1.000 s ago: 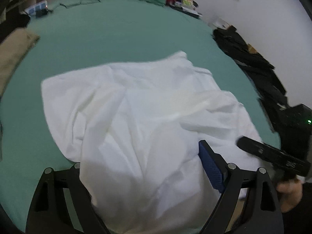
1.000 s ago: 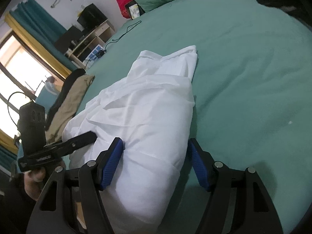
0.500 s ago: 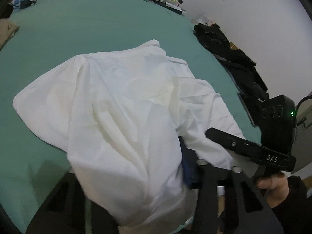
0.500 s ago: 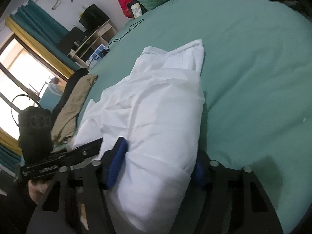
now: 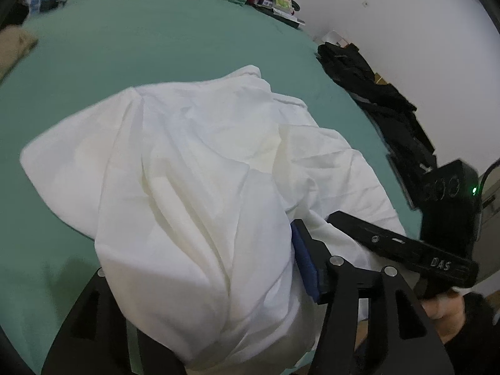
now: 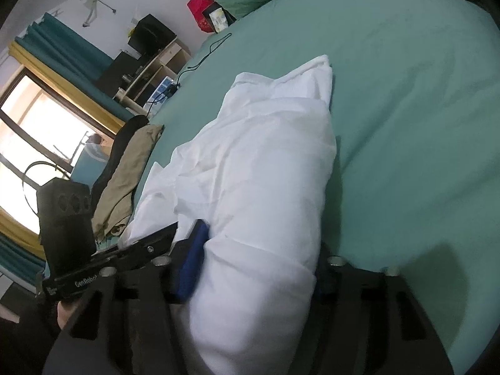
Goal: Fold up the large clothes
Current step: 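Grasp the white jacket bundle with both tools and lift it off the bed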
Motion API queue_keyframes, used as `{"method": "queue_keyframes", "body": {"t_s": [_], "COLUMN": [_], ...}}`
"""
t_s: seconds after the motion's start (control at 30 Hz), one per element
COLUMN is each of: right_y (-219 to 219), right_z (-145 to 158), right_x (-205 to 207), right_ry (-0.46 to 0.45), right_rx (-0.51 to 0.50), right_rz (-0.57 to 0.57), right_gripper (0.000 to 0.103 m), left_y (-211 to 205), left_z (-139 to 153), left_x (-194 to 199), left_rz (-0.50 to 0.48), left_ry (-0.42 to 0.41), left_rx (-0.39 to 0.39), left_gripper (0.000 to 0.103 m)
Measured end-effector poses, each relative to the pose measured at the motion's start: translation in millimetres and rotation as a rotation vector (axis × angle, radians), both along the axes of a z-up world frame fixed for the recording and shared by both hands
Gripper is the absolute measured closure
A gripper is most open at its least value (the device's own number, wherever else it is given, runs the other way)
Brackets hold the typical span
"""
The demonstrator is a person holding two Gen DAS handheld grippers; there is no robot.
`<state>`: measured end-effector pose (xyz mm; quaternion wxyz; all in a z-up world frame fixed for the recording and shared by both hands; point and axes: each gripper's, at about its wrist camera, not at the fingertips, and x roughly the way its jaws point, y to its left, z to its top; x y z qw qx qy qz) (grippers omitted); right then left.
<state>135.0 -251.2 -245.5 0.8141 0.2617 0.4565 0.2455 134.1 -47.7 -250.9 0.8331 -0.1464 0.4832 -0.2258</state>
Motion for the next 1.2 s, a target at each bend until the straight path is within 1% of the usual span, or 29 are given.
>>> {"method": "queue_keyframes", "body": {"t_s": [0.07,0.13,0.17,0.23,0.3,0.43,0.83,1.03,1.2], "right_y": [-5,-7,-8,-5,-3,-3,-13,-11,-9], "right_z": [-3,-2,0,6,13,27,58,85,111], "right_x": [0,0,-1,-4,-7,-15,-32,-35,-30], "right_ry": [0.024,0.028,0.028,0.017,-0.005,-0.041,-0.103,-0.158,-0.208], "right_rx": [0.056,0.074,0.083,0.073,0.056,0.046,0.085,0.085,0.084], "right_rz": [-0.010,-0.013,-0.020,-0.021,-0.023,-0.037,-0.089,-0.104,-0.110], "right_gripper": [0.068,0.071,0.073,0.075,0.077,0.079,0.082,0.082,0.082], "left_y": [-1,-2,-5,-10,-14,-12,-16,-16,-11], "left_z": [1,2,5,11,16,25,56,79,104], "left_x": [-1,-3,-5,-10,-13,-17,-29,-28,-24], "left_rz": [-0.015,-0.023,-0.029,-0.031,-0.028,-0.021,-0.025,-0.018,-0.024], "left_ry": [-0.002,-0.005,-0.020,-0.052,-0.061,-0.071,-0.120,-0.158,-0.206], "left_rx": [-0.014,-0.024,-0.006,0.032,0.040,0.017,-0.013,-0.043,-0.066], "left_gripper": [0.064,0.070,0.072,0.073,0.074,0.076,0.077,0.077,0.077]}}
